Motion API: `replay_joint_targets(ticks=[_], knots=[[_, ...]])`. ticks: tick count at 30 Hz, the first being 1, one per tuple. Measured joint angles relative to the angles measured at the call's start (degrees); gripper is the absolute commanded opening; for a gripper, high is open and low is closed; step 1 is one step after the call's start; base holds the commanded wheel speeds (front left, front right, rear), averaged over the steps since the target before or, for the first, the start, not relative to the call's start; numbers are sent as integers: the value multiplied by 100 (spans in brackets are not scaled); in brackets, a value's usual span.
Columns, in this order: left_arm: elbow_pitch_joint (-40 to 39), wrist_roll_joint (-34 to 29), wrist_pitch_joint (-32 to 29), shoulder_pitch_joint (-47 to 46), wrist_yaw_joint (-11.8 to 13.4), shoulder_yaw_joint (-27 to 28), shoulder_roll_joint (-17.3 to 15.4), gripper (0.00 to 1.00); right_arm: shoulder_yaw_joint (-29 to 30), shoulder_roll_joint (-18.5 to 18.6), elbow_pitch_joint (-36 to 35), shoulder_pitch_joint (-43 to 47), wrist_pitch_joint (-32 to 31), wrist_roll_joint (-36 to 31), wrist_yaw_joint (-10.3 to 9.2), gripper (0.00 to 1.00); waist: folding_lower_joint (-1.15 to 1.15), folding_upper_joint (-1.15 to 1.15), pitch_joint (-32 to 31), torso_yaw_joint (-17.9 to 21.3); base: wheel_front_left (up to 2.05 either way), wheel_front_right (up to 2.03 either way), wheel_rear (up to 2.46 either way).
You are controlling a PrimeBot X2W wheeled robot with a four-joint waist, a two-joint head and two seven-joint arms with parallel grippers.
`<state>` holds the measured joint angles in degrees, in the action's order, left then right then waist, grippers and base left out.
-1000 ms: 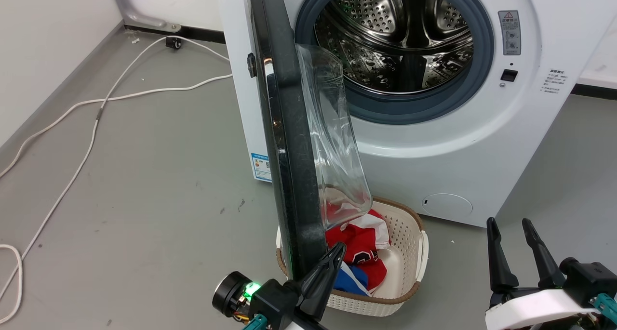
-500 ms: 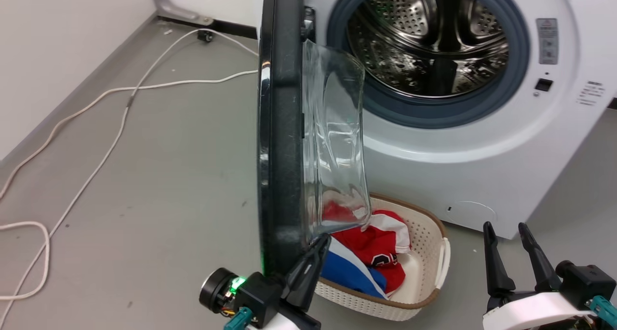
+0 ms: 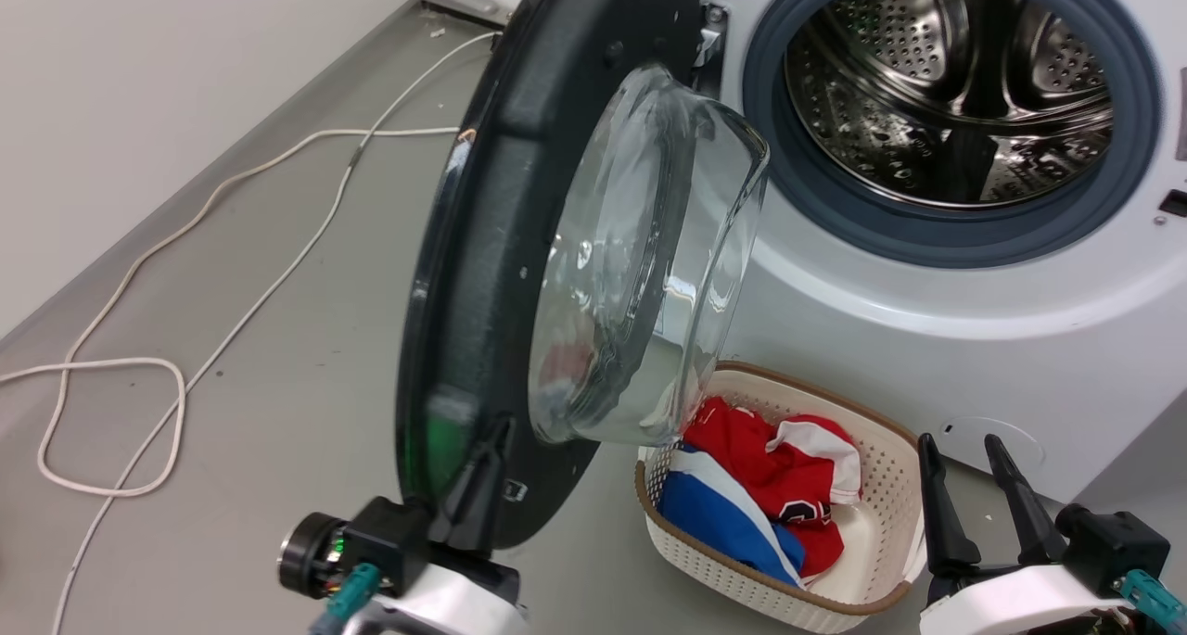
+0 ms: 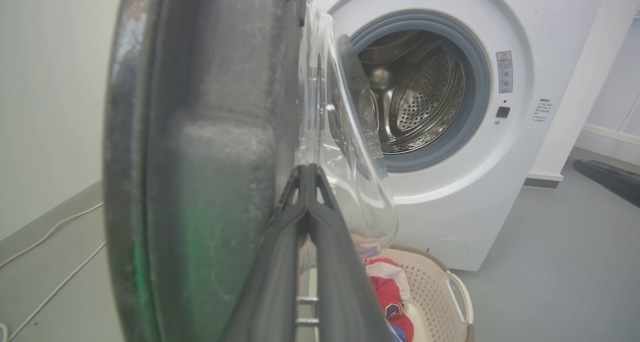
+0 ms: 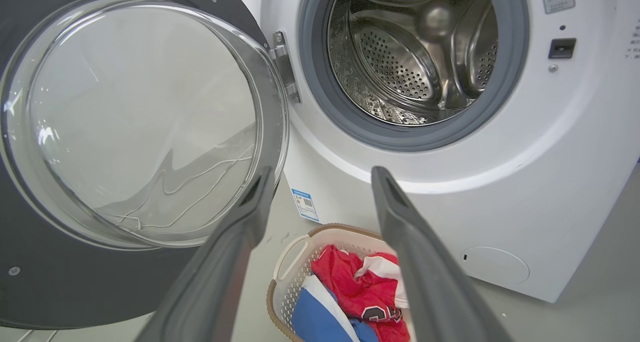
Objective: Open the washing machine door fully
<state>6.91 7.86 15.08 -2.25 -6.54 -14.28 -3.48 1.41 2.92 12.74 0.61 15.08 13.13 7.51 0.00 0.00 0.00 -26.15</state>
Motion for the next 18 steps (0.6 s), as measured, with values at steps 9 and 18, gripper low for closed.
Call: replay_joint_targets(ticks=[9, 18], knots=[[62, 79, 0, -182, 45, 811, -135, 0, -21, 0, 27, -91, 0, -211, -1, 100, 0, 0, 327, -112, 0, 0, 0], [489, 71, 0, -731, 41, 1501, -450, 0, 29, 0, 36, -231, 0, -465, 0, 100, 0, 0, 758, -17, 0, 0, 0]])
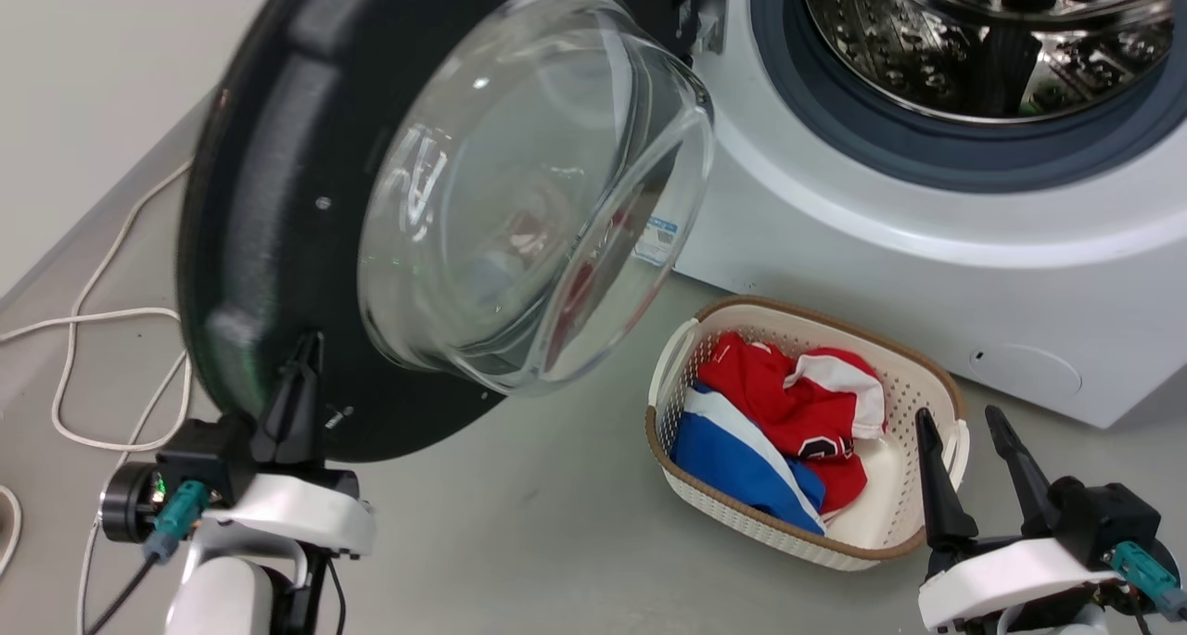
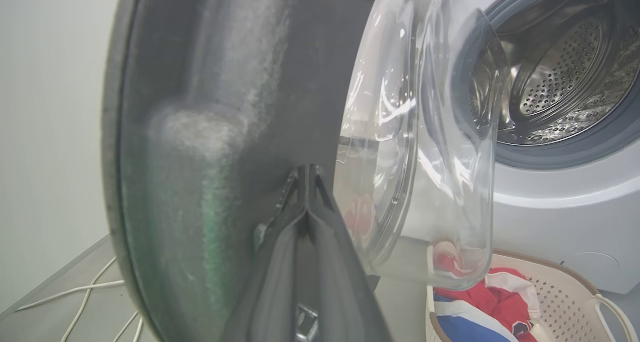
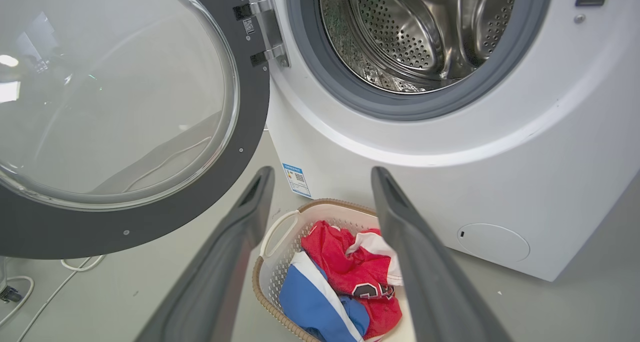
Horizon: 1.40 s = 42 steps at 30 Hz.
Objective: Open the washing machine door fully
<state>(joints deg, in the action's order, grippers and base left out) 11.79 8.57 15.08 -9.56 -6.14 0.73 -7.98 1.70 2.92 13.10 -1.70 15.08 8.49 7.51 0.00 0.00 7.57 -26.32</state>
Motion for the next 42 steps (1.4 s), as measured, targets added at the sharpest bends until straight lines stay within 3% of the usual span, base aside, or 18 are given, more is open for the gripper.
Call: replay_joint_targets(ticks=[18, 29, 42], knots=[[1149, 135, 0, -835, -70, 768, -683, 0, 62, 43, 1, -194, 0, -146, 0, 100, 0, 0, 522, 258, 0, 0, 0], [862, -11, 0, -757, -93, 627, -501, 0, 97, 57, 71, -271, 0, -92, 0, 100, 0, 0, 369, 304, 0, 0, 0], [63, -137, 0, -62, -119, 308, -115, 0, 157, 8, 41, -162, 0, 57, 0, 100, 0, 0, -254, 518, 0, 0, 0]])
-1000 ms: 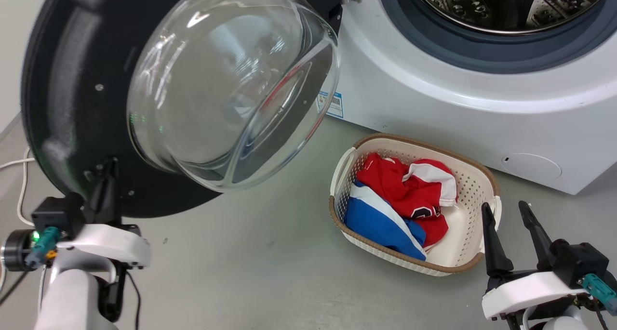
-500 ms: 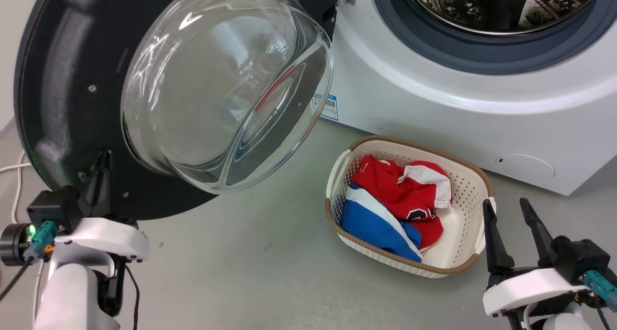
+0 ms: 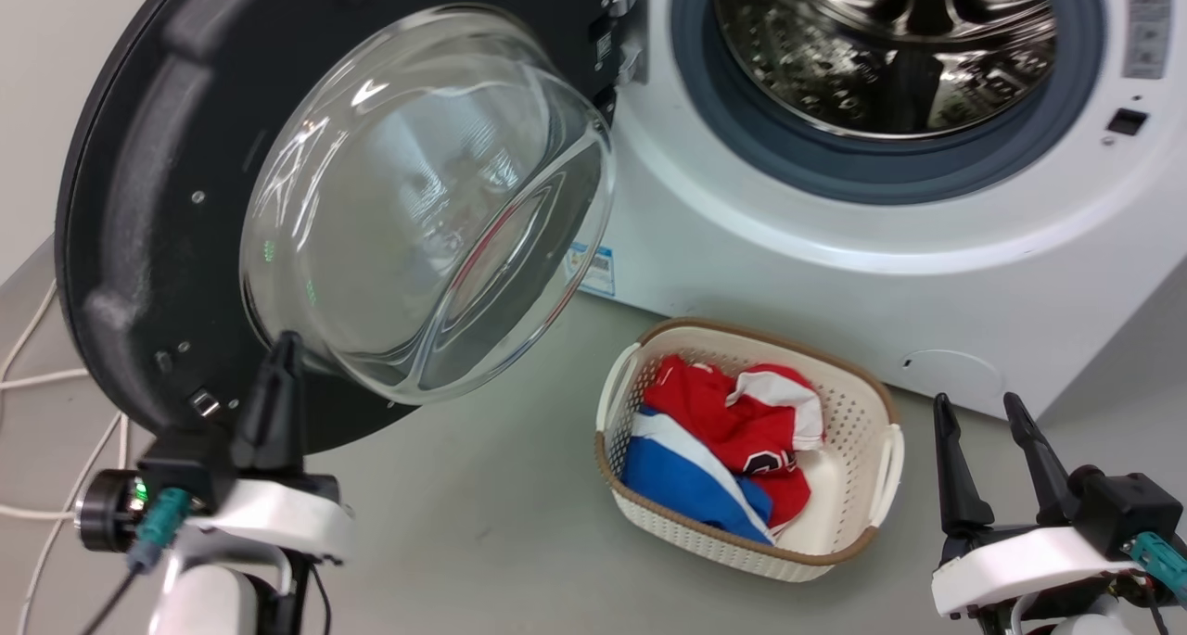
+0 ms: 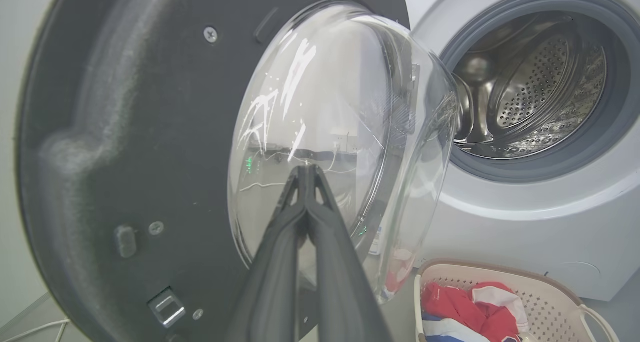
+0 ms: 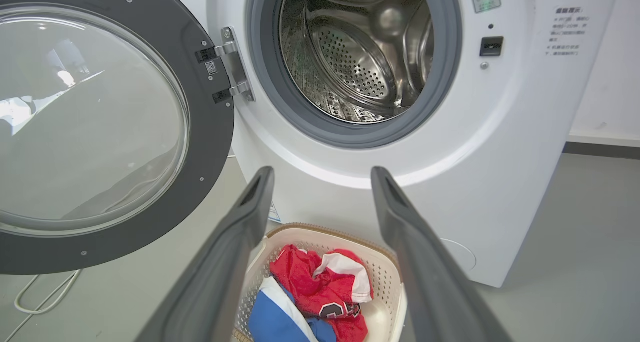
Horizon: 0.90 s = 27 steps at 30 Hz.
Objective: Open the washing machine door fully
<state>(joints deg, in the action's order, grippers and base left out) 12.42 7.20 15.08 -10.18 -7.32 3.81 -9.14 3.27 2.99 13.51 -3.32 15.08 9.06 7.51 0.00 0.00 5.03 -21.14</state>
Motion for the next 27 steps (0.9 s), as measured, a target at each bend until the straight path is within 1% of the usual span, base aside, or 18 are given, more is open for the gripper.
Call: replay_joint_targets(ticks=[8, 17, 18, 20, 23, 27], knots=[[-323, -32, 0, 469, -7, -382, 196, 0, -25, -2, -230, 136, 0, 26, 0, 100, 0, 0, -252, 379, 0, 0, 0], [-624, 9, 0, 999, 24, -568, 478, 0, -165, -7, -548, 288, 0, -105, 0, 100, 0, 0, -430, 1058, 0, 0, 0], [-646, 9, -1, 1046, 48, -564, 502, 11, -168, -7, -586, 315, 1, -105, 0, 100, 1, 0, -445, 1145, 0, 0, 0], [-681, -107, 0, 1144, 113, -587, 532, 100, -164, -7, -627, 350, 0, -105, 0, 100, 0, 0, -468, 1317, 0, 0, 0], [-730, -158, 0, 1205, 259, -569, 571, 100, -159, -7, -681, 379, 0, -108, 0, 100, 0, 0, -485, 1565, 0, 0, 0], [-725, -237, 0, 1227, 352, -581, 590, 100, -146, -7, -699, 480, 0, -159, 0, 100, 0, 0, -495, 1833, 0, 0, 0]])
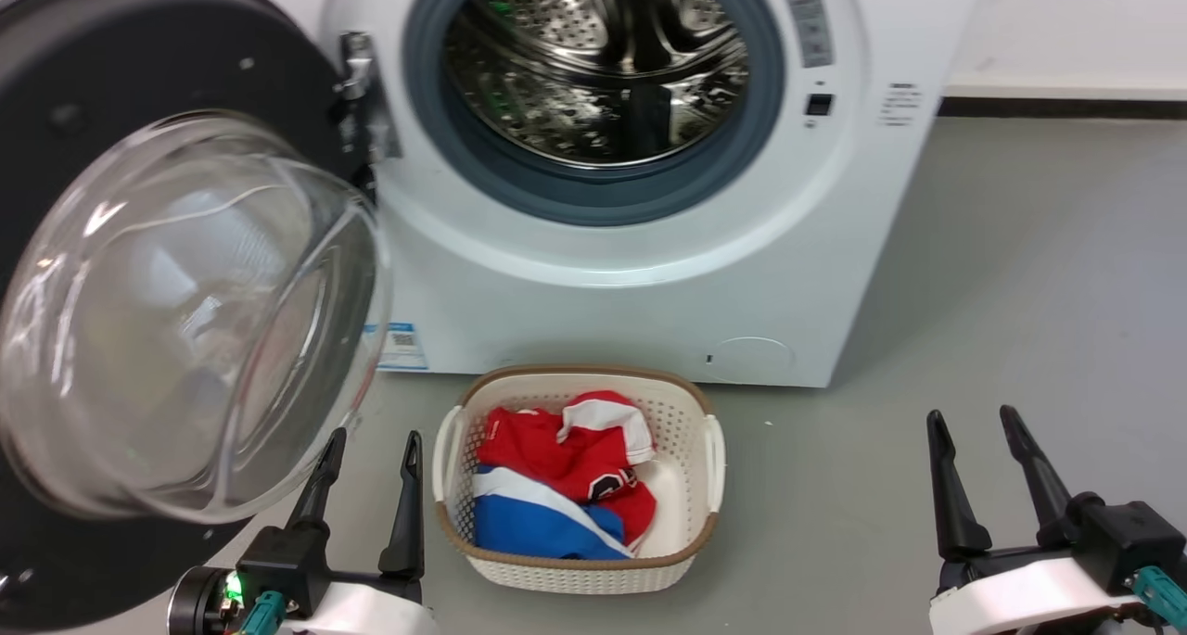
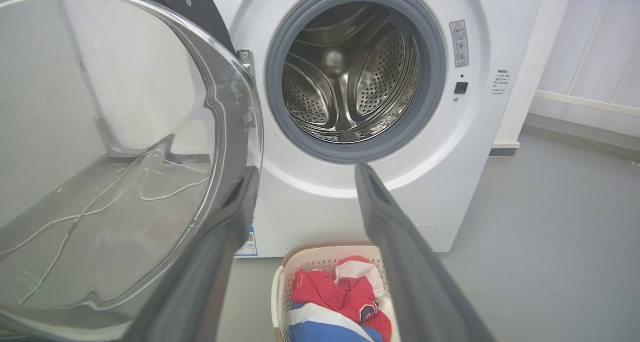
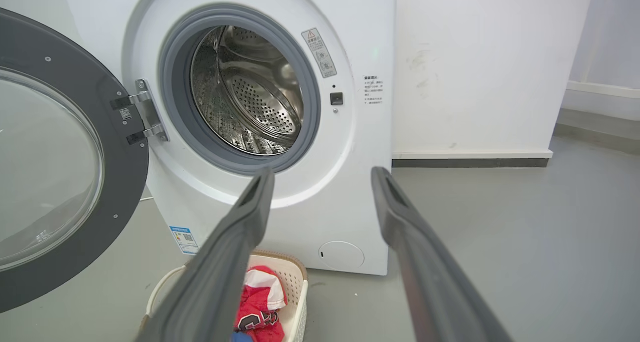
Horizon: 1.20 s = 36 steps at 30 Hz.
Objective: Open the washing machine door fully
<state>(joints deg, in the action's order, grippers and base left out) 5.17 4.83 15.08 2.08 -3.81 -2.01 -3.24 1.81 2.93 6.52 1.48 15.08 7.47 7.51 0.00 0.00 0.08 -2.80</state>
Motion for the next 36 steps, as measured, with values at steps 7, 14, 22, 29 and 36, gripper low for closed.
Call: replay_joint_targets(ticks=[7, 14, 22, 29, 36], knots=[[-33, -115, 0, 58, 141, -124, 21, 100, 26, 1, -158, 36, 0, 21, 0, 100, 0, 0, -15, 300, 0, 0, 0], [-21, -118, 0, 115, 236, -265, 27, 100, 16, 0, -83, 95, 0, 1, 0, 100, 0, 0, -40, 378, 0, 0, 0], [-7, -105, 0, 160, 313, -321, 29, 100, 25, 0, 27, 97, 0, -51, -1, 100, 0, 0, -92, 341, 0, 0, 0], [-4, -103, 0, 160, 332, -322, 29, 100, 20, 0, 21, 97, 0, -51, 0, 100, 0, 0, -95, 299, 0, 0, 0], [22, -102, 0, 160, 331, -312, 30, 100, 13, 0, 16, 97, 0, -32, 0, 100, 0, 0, -96, 274, 0, 0, 0]])
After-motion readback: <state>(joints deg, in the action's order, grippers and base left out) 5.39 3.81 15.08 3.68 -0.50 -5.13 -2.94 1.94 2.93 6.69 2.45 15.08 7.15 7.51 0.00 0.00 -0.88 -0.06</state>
